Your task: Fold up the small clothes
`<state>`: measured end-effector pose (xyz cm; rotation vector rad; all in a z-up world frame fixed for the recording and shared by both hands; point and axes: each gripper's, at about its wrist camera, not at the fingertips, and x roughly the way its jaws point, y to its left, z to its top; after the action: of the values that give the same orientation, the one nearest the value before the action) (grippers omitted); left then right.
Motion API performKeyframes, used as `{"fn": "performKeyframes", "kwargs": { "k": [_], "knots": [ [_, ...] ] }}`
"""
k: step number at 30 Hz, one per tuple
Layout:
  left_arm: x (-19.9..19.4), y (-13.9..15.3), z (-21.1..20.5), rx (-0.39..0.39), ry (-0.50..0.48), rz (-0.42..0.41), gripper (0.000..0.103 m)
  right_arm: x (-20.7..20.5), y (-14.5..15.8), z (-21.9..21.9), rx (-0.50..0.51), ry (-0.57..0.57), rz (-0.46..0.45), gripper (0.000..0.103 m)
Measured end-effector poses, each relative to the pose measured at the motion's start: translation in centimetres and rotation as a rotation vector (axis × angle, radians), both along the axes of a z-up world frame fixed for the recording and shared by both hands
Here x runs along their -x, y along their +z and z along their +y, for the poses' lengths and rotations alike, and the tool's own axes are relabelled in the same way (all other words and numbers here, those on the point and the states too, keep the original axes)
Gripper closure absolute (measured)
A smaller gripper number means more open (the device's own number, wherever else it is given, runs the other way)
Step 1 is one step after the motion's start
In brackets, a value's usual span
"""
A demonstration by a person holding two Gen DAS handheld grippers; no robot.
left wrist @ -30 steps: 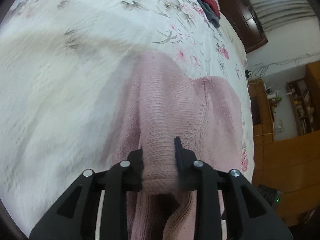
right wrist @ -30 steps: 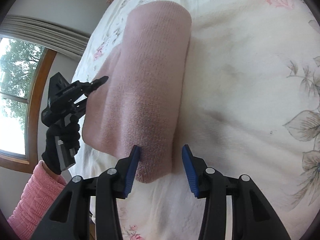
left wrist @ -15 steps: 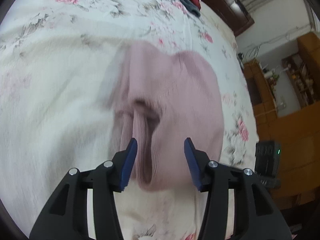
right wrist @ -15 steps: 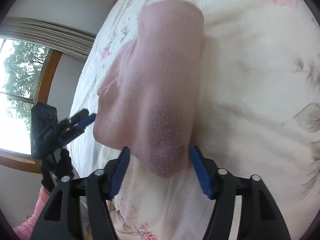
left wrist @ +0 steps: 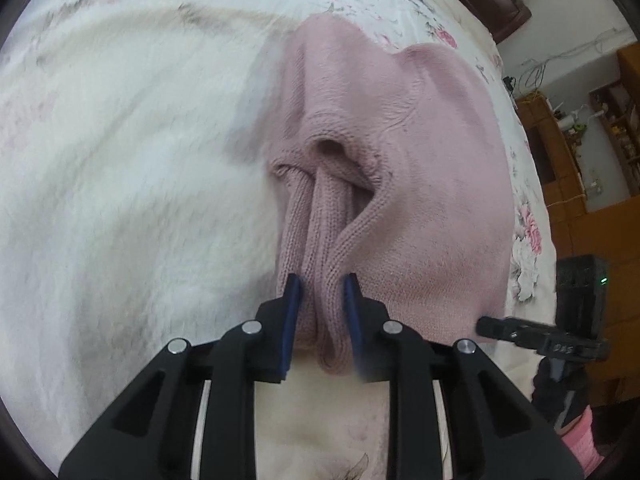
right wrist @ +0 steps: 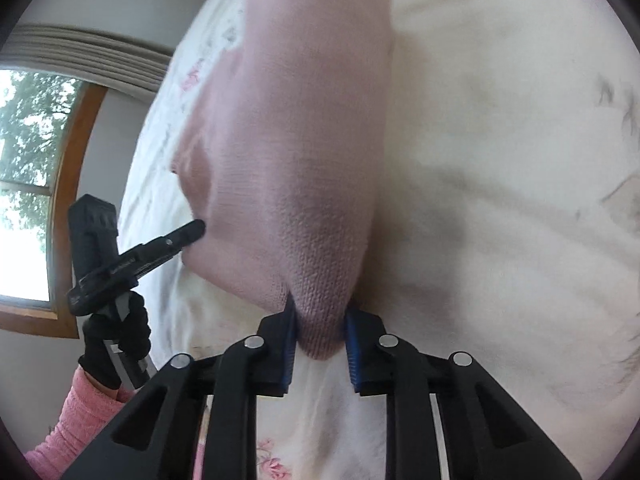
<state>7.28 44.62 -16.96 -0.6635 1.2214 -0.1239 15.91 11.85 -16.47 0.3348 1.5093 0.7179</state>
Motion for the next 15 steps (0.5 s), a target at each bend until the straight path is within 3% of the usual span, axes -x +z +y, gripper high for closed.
{"fn": "performKeyframes", "kwargs": {
  "k": [3, 7, 10, 12, 15],
  "knots": [
    [0.1, 0.0, 0.2, 0.011, 0.003, 0.003, 0.076, 0.0, -0.2, 0.0, -0.006, -0.006, 0.004, 0.081],
    [0.4, 2.0, 0.4, -0.008, -0.006, -0.002, 0.067, 0.4, 1.3, -0.3, 0.001, 0.016, -0.03, 0.066],
    [0.4, 4.0, 1.1, -0.009, 0.014, -0.047, 0.056, 0.3, 2.4, -0.4, 0.001, 0.013, -0.072, 0.062],
    [-0.5, 5.2, 2.0, -0.031, 0.051, -0.082, 0.049, 0.1, 2.8, -0.6, -0.005, 0.004, -0.082, 0.059],
    [-2.9, 5.4, 2.7, -0.061, 0.081, -0.078, 0.048, -0.1, 3.1, -0.8, -0.01, -0.003, -0.088, 0.059]
  ]
}}
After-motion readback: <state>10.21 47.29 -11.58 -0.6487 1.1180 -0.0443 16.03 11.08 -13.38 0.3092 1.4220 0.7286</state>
